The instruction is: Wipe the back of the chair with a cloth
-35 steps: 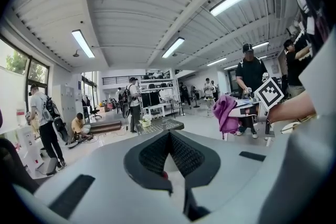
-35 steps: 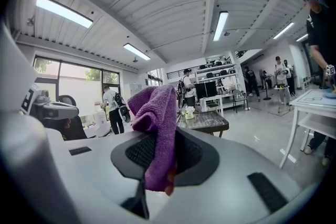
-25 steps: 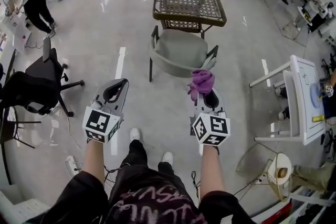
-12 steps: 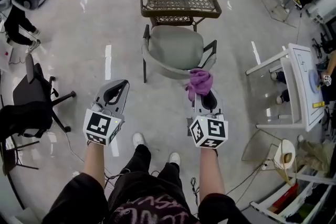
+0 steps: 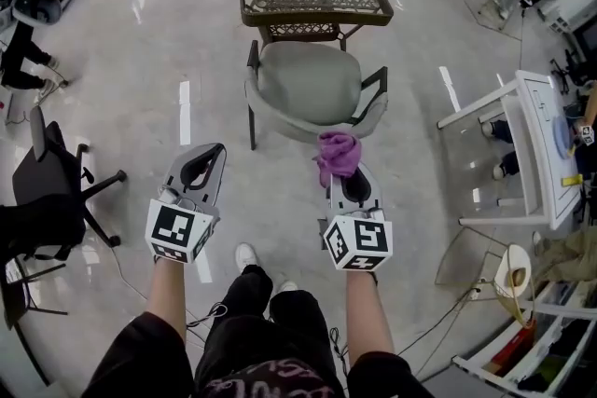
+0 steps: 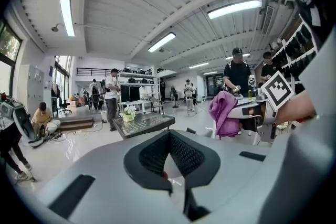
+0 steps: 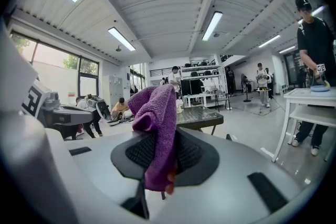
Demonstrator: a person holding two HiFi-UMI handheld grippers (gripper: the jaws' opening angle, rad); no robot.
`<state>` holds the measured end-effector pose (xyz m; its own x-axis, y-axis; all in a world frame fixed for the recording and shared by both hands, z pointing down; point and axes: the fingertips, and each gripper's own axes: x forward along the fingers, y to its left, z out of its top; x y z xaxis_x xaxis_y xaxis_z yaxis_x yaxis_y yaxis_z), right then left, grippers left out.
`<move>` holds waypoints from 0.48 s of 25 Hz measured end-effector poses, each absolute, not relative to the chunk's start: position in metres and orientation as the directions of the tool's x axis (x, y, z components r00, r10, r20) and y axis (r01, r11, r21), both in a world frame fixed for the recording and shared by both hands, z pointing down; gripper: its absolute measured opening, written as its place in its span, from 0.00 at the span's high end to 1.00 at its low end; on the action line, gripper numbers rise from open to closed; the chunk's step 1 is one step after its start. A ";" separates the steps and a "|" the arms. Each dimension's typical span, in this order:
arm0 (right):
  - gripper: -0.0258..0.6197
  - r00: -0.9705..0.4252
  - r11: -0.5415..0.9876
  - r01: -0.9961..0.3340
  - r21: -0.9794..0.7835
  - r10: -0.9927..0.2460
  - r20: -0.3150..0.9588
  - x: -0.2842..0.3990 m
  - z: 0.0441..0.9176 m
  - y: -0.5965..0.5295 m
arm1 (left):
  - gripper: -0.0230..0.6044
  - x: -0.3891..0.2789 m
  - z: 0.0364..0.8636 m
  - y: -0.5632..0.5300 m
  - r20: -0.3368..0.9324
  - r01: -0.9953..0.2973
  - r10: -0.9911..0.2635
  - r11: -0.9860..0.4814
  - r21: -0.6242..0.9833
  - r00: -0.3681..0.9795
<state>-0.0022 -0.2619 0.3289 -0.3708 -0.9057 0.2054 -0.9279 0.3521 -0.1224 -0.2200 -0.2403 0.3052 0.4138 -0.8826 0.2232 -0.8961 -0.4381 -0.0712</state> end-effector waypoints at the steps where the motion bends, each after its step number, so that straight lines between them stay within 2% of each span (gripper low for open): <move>1: 0.82 -0.371 0.352 -0.928 -0.121 -0.906 0.202 -0.001 0.333 -0.262 | 0.95 -0.219 0.311 -0.240 0.224 -0.898 -0.883 -0.436 -0.066 0.412; 12: 0.82 -0.390 0.379 -0.920 -0.095 -0.904 0.175 -0.008 0.408 -0.271 | 0.95 -0.222 0.386 -0.247 0.187 -0.905 -0.904 -0.408 -0.118 0.384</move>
